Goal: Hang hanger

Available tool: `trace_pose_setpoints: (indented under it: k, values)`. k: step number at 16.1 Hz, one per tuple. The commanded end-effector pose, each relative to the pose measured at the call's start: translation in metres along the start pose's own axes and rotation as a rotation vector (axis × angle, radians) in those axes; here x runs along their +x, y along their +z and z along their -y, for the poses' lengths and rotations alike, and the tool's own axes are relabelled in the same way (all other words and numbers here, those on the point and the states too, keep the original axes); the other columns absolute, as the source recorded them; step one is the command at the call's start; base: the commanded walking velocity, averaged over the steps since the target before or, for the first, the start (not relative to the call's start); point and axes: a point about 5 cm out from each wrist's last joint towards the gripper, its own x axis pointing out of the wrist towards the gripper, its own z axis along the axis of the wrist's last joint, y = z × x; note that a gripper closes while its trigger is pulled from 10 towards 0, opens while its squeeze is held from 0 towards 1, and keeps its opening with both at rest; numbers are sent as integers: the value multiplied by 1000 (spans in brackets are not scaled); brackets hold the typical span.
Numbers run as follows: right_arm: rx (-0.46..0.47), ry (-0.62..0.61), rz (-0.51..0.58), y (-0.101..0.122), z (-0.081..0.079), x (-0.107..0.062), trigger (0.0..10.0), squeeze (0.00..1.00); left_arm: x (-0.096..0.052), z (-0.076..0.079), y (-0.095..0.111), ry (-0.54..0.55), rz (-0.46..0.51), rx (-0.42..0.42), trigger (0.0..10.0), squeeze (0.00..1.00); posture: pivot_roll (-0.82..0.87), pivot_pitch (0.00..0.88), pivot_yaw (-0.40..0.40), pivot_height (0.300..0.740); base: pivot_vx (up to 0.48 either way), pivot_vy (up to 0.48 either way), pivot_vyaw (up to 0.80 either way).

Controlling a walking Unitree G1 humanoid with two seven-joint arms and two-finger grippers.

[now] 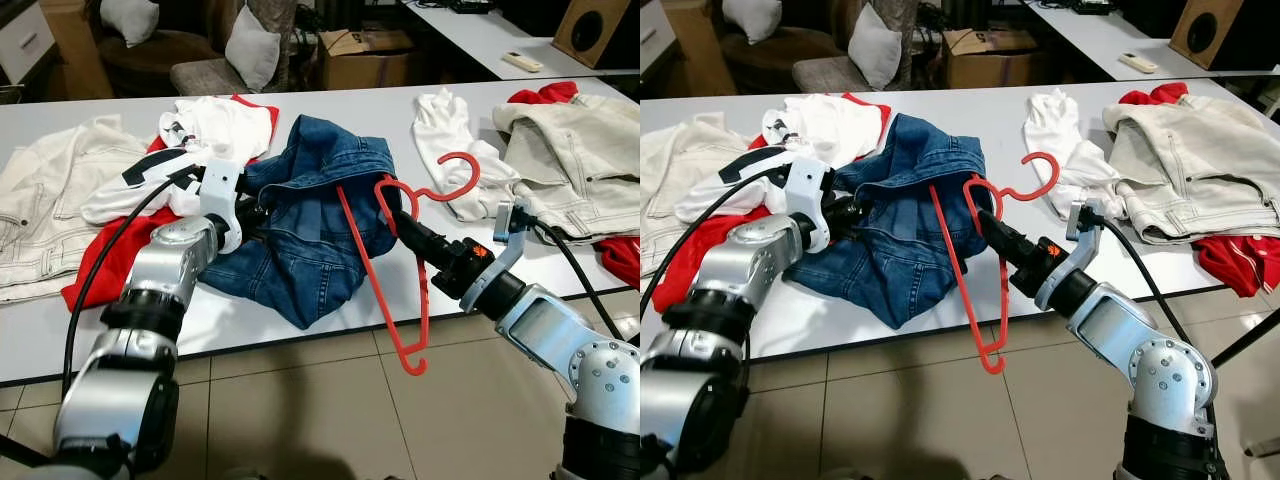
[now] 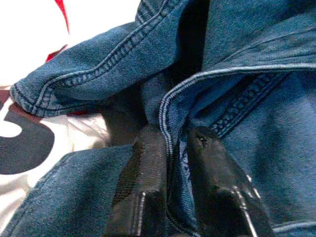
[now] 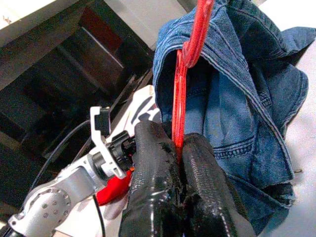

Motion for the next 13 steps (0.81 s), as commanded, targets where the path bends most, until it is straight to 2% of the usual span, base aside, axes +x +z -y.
trace_pose_setpoints:
  k: [1,4,6,7,8,9,11,12,13]
  values:
    - [-2,12,19,4,-1,-1,10000,0,-2,2,5,-7,27,-10,0,0,-81,0,-16,740,0,0,0]
    - [4,9,20,4,0,0,10000,0,-6,-3,11,22,58,-6,0,0,-77,0,-17,740,0,0,0]
    - [15,-6,30,3,2,3,10000,0,-10,-7,25,47,103,28,0,0,-71,0,-9,740,0,0,0]
    - [31,-17,43,2,5,5,10000,0,-13,-9,41,55,154,56,0,0,-69,0,-1,740,0,0,0]
    - [38,-17,47,1,5,9,10000,0,-15,-11,55,59,190,121,0,0,-63,0,8,740,0,0,0]
    - [52,-2,55,1,3,20,10000,0,-22,-15,92,52,275,289,0,0,-55,0,16,740,0,0,0]
    - [62,23,59,2,-1,28,10000,0,-31,-17,125,37,334,389,0,0,-44,0,30,740,0,0,0]
    - [73,48,68,3,-5,33,10000,0,-40,-15,153,8,377,489,0,0,-33,0,39,740,0,0,0]
    - [87,57,78,4,-6,35,10000,0,-45,-10,166,-29,394,559,0,0,-31,0,43,740,0,0,0]
